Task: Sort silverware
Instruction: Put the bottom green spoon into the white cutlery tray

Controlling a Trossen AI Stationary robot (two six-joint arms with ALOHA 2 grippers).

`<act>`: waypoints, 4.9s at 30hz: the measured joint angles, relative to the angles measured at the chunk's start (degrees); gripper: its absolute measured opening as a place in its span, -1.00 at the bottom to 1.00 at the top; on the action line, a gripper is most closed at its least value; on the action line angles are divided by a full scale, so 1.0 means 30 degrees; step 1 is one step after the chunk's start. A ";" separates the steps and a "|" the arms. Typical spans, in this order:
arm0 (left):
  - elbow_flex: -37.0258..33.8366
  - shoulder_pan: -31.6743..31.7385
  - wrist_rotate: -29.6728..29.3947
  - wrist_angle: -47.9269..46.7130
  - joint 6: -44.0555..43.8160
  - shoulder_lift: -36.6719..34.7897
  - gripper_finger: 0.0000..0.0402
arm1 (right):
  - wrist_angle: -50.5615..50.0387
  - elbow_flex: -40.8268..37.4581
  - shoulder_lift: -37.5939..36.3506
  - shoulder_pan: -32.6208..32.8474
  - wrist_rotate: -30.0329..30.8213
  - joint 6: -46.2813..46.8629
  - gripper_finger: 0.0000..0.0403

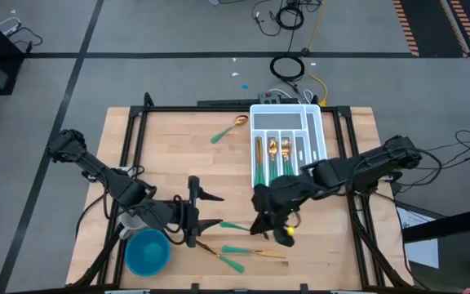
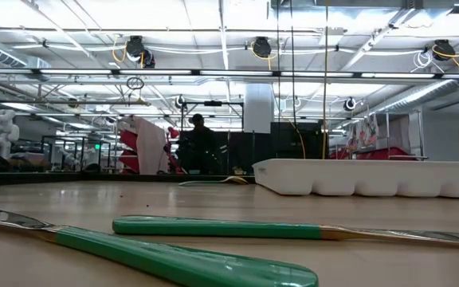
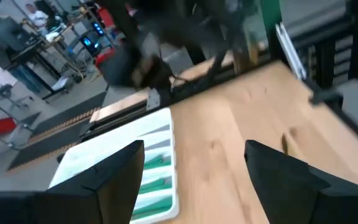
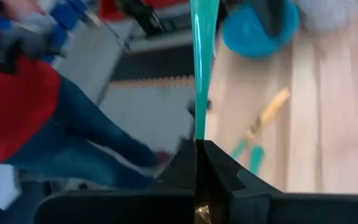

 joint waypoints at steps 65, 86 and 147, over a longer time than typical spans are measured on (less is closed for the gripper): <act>-0.0015 0.0328 0.1304 0.3144 0.2228 -0.0004 -0.95 | 0.0019 0.0007 0.0444 -0.2954 -0.1573 -0.2217 -0.94; -0.0015 0.0437 -0.5167 0.2943 -0.4408 -0.0004 -0.96 | 0.0057 0.0004 -0.1651 -0.2604 0.4410 -0.3322 0.00; -1.0316 0.4221 -0.0321 2.1950 -1.1810 0.0506 -0.96 | 2.3196 -2.0065 -0.8700 -0.1661 1.3626 -0.0719 0.09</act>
